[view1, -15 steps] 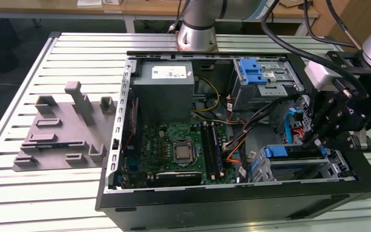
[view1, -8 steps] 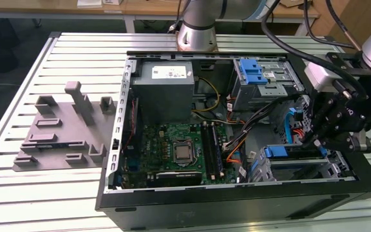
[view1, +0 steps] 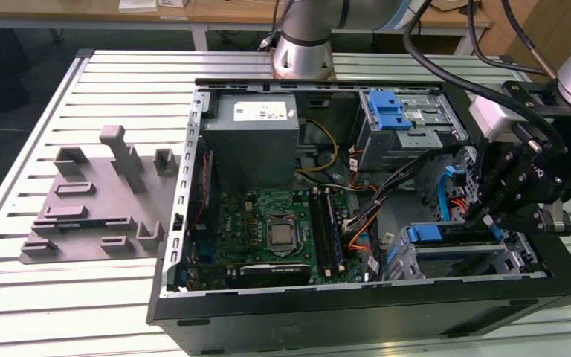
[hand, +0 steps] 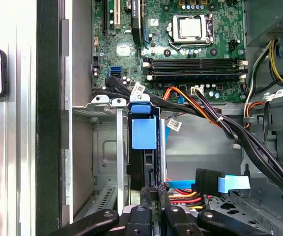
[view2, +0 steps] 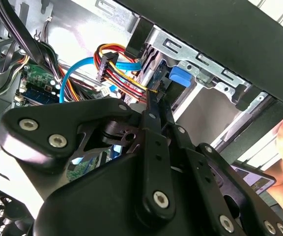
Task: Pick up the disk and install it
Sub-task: 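Insert the first disk wire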
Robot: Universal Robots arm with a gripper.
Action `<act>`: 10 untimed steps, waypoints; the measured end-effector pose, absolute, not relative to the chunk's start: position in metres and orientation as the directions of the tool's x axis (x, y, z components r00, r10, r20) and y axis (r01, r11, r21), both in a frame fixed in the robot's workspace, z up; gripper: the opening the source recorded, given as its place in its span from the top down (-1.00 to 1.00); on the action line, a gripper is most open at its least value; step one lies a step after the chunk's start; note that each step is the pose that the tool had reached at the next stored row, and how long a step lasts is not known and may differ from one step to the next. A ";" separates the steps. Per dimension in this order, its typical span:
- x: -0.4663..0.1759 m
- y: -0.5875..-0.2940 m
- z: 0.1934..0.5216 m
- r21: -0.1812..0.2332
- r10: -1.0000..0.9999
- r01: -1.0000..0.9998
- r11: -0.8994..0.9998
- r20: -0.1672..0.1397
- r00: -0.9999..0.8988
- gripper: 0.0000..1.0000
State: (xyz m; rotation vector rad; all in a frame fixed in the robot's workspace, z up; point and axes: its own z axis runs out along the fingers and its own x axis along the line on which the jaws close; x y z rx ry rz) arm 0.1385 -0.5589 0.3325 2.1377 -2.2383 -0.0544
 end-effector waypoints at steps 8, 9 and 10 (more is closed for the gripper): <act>0.139 -0.559 0.332 0.057 -0.999 -0.997 0.046 0.006 -0.045 0.66; 0.139 -0.559 0.332 0.057 -0.999 -0.997 0.045 0.006 -0.045 0.66; 0.139 -0.559 0.332 0.057 -0.999 -0.997 0.045 0.005 -0.045 0.66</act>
